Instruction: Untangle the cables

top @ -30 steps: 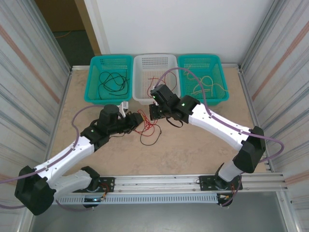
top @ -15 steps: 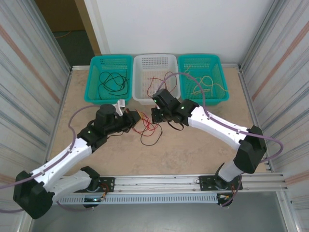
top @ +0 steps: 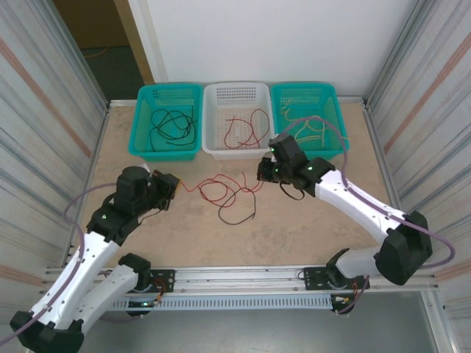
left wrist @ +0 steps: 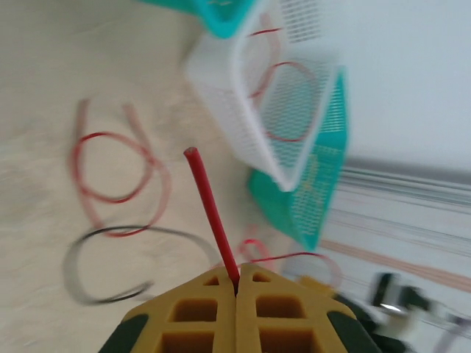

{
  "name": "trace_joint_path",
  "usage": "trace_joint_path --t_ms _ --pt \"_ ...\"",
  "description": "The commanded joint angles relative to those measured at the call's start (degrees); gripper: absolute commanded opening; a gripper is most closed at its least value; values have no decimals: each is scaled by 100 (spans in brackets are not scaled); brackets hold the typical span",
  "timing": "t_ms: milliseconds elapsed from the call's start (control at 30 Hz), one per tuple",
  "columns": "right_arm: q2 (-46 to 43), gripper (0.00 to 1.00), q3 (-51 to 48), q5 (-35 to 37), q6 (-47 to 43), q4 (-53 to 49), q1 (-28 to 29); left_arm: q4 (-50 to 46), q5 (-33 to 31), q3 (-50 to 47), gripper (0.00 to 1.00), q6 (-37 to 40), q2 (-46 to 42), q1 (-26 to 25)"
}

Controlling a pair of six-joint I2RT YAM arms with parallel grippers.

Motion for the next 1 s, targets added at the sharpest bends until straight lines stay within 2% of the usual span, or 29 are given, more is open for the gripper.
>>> trace_joint_path --t_ms 0,133,200,433,600,667,767,833,867,900,967 --pt "-362 0 174 -293 241 88 -264 -1487 -172 259 0 455 201 11" --pt "-605 0 351 -411 228 -29 -621 -2159 -1050 353 0 783 -35 -46" --pt "-697 0 322 -528 198 -78 -845 -2353 -1248 361 0 851 -151 81" --pt "-1154 0 143 -822 92 -316 -1513 -2875 -1498 352 0 1163 -64 540" --pt "-1212 0 250 -973 -17 -575 -1759 -3063 -1736 320 0 1407 -1 568" --pt "-1195 0 306 -1052 -45 -606 -1759 -2956 -1726 255 0 1503 -30 567" --pt "-1139 0 399 -1190 -72 -555 -1611 -2120 -1184 235 2 2063 -43 573" --pt "-1031 0 600 -1101 -189 -703 -1397 -1520 -663 311 37 2455 -46 568" --pt "-983 0 680 -1037 -250 -761 -1285 -1280 -530 374 47 2642 -38 571" --pt "-923 0 775 -964 -304 -837 -1161 -1239 -522 512 55 2842 -5 553" --pt "-837 0 946 -826 -388 -939 -959 -1227 -592 807 63 3273 58 501"
